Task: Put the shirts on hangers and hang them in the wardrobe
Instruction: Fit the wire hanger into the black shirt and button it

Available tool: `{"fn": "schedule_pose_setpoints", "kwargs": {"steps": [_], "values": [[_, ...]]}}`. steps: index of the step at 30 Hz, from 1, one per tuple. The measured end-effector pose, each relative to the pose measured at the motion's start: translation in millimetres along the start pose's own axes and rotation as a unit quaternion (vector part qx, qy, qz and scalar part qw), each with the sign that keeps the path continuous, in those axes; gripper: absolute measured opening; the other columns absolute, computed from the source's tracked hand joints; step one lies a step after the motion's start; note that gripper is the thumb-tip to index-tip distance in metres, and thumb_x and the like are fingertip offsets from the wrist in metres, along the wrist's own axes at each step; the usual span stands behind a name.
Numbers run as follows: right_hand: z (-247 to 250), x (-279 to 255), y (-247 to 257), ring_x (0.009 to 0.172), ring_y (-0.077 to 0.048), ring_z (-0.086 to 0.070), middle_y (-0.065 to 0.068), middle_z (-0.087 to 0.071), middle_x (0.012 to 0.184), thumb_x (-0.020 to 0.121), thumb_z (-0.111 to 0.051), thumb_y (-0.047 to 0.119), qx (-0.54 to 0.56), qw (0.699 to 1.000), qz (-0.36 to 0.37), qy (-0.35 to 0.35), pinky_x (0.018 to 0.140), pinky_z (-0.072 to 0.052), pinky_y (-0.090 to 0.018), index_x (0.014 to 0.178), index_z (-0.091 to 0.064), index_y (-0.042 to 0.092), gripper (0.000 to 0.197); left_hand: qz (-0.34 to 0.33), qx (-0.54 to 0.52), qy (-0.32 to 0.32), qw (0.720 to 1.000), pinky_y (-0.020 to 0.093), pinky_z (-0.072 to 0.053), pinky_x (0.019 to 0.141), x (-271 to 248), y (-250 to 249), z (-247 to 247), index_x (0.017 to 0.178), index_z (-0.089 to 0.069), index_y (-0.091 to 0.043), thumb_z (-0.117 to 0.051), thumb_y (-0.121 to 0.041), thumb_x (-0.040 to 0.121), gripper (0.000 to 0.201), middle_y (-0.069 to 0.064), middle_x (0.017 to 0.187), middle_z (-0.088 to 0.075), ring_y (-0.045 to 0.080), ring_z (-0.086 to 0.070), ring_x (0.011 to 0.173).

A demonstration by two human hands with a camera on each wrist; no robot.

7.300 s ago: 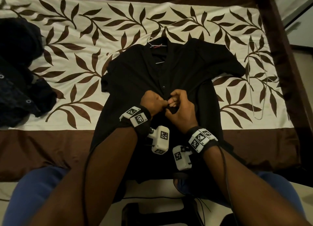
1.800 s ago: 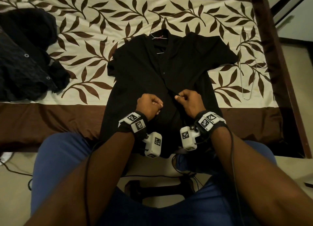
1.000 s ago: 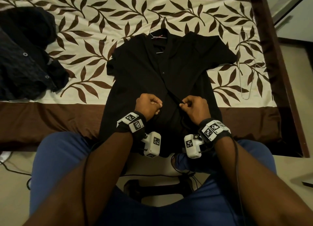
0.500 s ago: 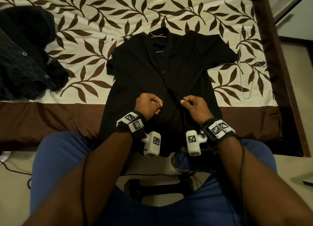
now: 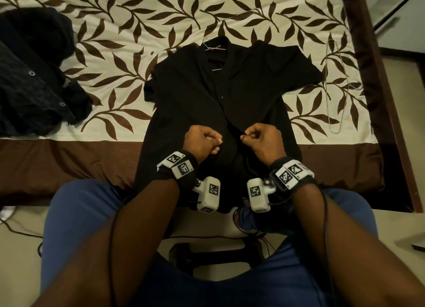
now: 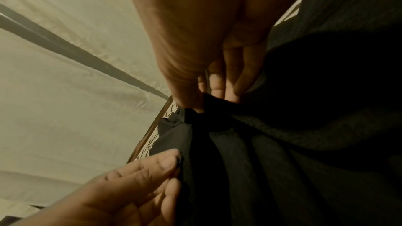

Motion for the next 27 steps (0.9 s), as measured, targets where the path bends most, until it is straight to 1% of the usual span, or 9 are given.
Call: {"fn": "schedule_pose_setpoints", "kwargs": {"steps": [2, 4, 9, 12, 14, 18, 22, 24, 27], "values": [[-9.2, -1.6, 9.7, 0.070, -0.010, -0.065, 0.005, -0.069, 0.076, 0.083, -0.076, 0.022, 0.012, 1.000, 0.020, 0.008, 0.071, -0.053, -0.026, 0.086, -0.072, 0.019, 0.005, 0.007, -0.014, 0.007, 1.000, 0.022, -0.054, 0.061, -0.1, 0.9, -0.8, 0.079, -0.071, -0.014, -0.071, 0.000, 0.087, 0.016, 0.007, 0.071, -0.070, 0.012, -0.067, 0.062], [-17.7, -3.6, 15.2, 0.070, -0.008, -0.063, 0.005, -0.069, 0.078, 0.085, -0.074, 0.019, 0.034, 0.999, 0.022, 0.017, 0.071, -0.051, -0.022, 0.088, -0.073, 0.019, 0.002, 0.011, -0.029, 0.011, 0.999, 0.021, -0.054, 0.060, -0.4, 1.9, -1.0, 0.080, -0.072, -0.013, -0.071, -0.001, 0.088, 0.014, 0.009, 0.074, -0.071, 0.012, -0.067, 0.064], [-33.9, -5.7, 21.1, 0.063, 0.001, -0.057, 0.008, -0.065, 0.072, 0.086, -0.073, 0.015, 0.060, 0.997, 0.020, 0.042, 0.062, -0.043, -0.009, 0.085, -0.070, 0.021, 0.007, 0.003, -0.052, 0.021, 0.998, 0.020, -0.056, 0.061, -1.5, -0.9, -2.4, 0.085, -0.072, -0.009, -0.071, 0.001, 0.087, 0.011, 0.010, 0.076, -0.072, 0.012, -0.067, 0.064], [-36.5, -6.1, 24.8, 0.062, 0.002, -0.057, 0.008, -0.066, 0.071, 0.085, -0.073, 0.013, 0.046, 0.997, 0.032, 0.052, 0.061, -0.042, -0.008, 0.085, -0.071, 0.021, 0.007, -0.003, -0.065, 0.020, 0.998, 0.020, -0.056, 0.061, -2.6, -4.7, -3.1, 0.090, -0.072, -0.003, -0.070, 0.003, 0.086, 0.007, 0.012, 0.076, -0.071, 0.013, -0.067, 0.064], [-37.1, -5.9, 26.9, 0.062, 0.001, -0.058, 0.007, -0.067, 0.070, 0.083, -0.073, 0.012, 0.030, 0.997, 0.042, 0.059, 0.062, -0.044, -0.011, 0.086, -0.072, 0.019, 0.008, -0.003, -0.065, 0.017, 0.998, 0.021, -0.057, 0.062, -2.4, -4.4, -3.9, 0.093, -0.071, -0.001, -0.071, 0.003, 0.085, 0.010, 0.010, 0.073, -0.071, 0.013, -0.067, 0.063], [-38.6, -4.3, 28.6, 0.059, 0.001, -0.059, 0.007, -0.067, 0.066, 0.080, -0.074, 0.013, -0.023, 0.996, 0.056, 0.072, 0.063, -0.050, -0.019, 0.084, -0.074, 0.022, 0.010, -0.008, -0.070, 0.017, 0.997, 0.022, -0.057, 0.062, -0.9, -2.8, -5.1, 0.091, -0.069, -0.008, -0.072, 0.004, 0.084, 0.015, 0.006, 0.069, -0.069, 0.011, -0.068, 0.062], [-38.8, -3.8, 33.9, 0.068, -0.004, -0.065, 0.011, -0.067, 0.071, 0.077, -0.079, 0.023, -0.074, 0.990, 0.090, 0.075, 0.070, -0.058, -0.031, 0.085, -0.073, 0.025, 0.010, -0.015, -0.078, 0.018, 0.997, 0.022, -0.057, 0.062, 0.4, -2.5, -5.2, 0.092, -0.066, -0.010, -0.070, 0.006, 0.084, 0.019, 0.007, 0.070, -0.069, 0.012, -0.068, 0.062], [-37.8, -3.9, 38.7, 0.071, -0.006, -0.063, 0.012, -0.065, 0.074, 0.075, -0.081, 0.026, -0.098, 0.986, 0.116, 0.069, 0.070, -0.057, -0.034, 0.085, -0.072, 0.026, 0.014, -0.016, -0.071, 0.024, 0.997, 0.023, -0.058, 0.064, 1.4, -2.4, -5.8, 0.093, -0.067, -0.010, -0.070, 0.007, 0.084, 0.019, 0.007, 0.070, -0.069, 0.014, -0.068, 0.064], [-41.3, -6.7, 48.4, 0.071, -0.010, -0.059, 0.011, -0.061, 0.077, 0.076, -0.078, 0.029, -0.142, 0.975, 0.162, 0.060, 0.068, -0.053, -0.037, 0.082, -0.068, 0.025, 0.013, -0.011, -0.057, 0.032, 0.998, 0.024, -0.058, 0.067, 5.4, -0.8, -5.8, 0.094, -0.067, -0.010, -0.068, 0.006, 0.085, 0.018, 0.007, 0.070, -0.069, 0.014, -0.068, 0.065]]}}
Point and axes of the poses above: each hand's wrist, its own x-axis towards the middle knuckle, its own z-axis out of the back of the hand, y = z × x, the point moved 10 cm from there along x, towards the middle knuckle
